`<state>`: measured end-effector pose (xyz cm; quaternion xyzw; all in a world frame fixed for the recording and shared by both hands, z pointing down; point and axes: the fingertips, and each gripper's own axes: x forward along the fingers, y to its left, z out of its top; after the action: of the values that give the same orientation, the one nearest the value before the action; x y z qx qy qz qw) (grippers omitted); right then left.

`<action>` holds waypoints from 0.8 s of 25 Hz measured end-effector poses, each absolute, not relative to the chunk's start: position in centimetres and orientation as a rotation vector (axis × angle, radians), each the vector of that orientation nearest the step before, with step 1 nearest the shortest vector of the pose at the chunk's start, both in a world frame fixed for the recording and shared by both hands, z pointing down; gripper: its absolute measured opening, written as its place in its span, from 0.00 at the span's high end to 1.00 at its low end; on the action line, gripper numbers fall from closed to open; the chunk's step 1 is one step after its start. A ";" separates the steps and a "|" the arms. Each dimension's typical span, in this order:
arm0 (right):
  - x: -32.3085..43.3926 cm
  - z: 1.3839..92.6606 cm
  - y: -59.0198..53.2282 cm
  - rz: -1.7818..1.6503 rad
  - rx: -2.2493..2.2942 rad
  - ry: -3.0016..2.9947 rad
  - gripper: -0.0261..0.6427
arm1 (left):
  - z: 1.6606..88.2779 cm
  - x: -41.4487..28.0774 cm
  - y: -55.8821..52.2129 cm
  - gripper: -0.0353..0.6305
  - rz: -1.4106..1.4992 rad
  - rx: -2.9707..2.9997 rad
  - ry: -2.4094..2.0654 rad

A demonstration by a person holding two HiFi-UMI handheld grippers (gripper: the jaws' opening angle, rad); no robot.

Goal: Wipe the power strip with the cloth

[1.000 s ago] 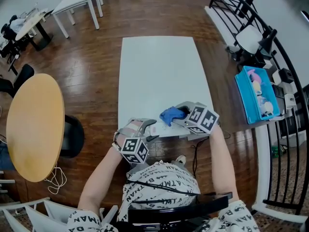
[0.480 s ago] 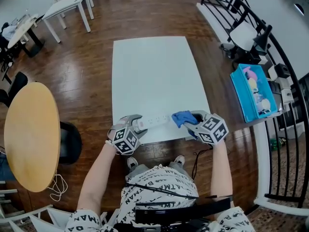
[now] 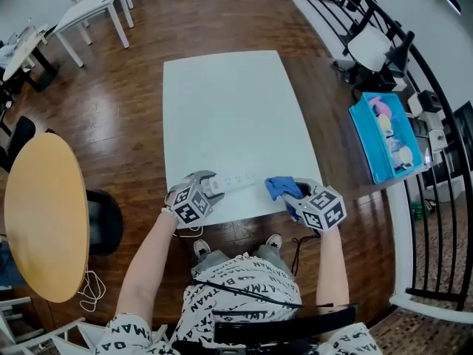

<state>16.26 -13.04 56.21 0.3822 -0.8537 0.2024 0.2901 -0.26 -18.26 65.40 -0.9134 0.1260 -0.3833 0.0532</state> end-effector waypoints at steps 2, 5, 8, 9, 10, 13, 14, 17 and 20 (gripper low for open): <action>16.2 56.5 -13.1 0.551 1.022 -2.277 0.76 | 65.7 -0.3 -18.4 0.52 -1.176 -2.783 0.365; 16.0 56.8 -13.3 0.561 1.025 -2.271 0.76 | 66.2 -0.2 -18.8 0.52 -1.197 -2.792 0.341; 15.8 57.2 -13.7 0.558 1.042 -2.255 0.76 | 66.9 -0.1 -19.1 0.52 -1.227 -2.787 0.322; 15.8 57.4 -13.9 0.563 1.055 -2.248 0.76 | 67.1 -0.2 -19.2 0.52 -1.237 -2.784 0.319; 15.8 57.5 -14.1 0.573 1.075 -2.237 0.76 | 67.3 -0.2 -19.3 0.52 -1.246 -2.782 0.317; 16.2 58.3 -14.6 0.622 1.153 -2.188 0.76 | 68.1 -0.4 -19.6 0.52 -1.283 -2.770 0.313; 16.3 58.5 -14.7 0.638 1.175 -2.174 0.76 | 68.5 -0.5 -19.6 0.52 -1.301 -2.765 0.309; 16.5 59.1 -14.6 0.672 1.206 -2.149 0.76 | 69.5 -0.9 -19.7 0.52 -1.351 -2.756 0.295; 16.5 59.4 -14.3 0.690 1.212 -2.142 0.76 | 70.1 -1.1 -19.8 0.52 -1.378 -2.753 0.294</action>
<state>16.50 -14.31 59.42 0.4541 -0.8023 0.2585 0.2886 -1.12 -19.80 70.09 -0.8899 0.0951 -0.4456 0.0244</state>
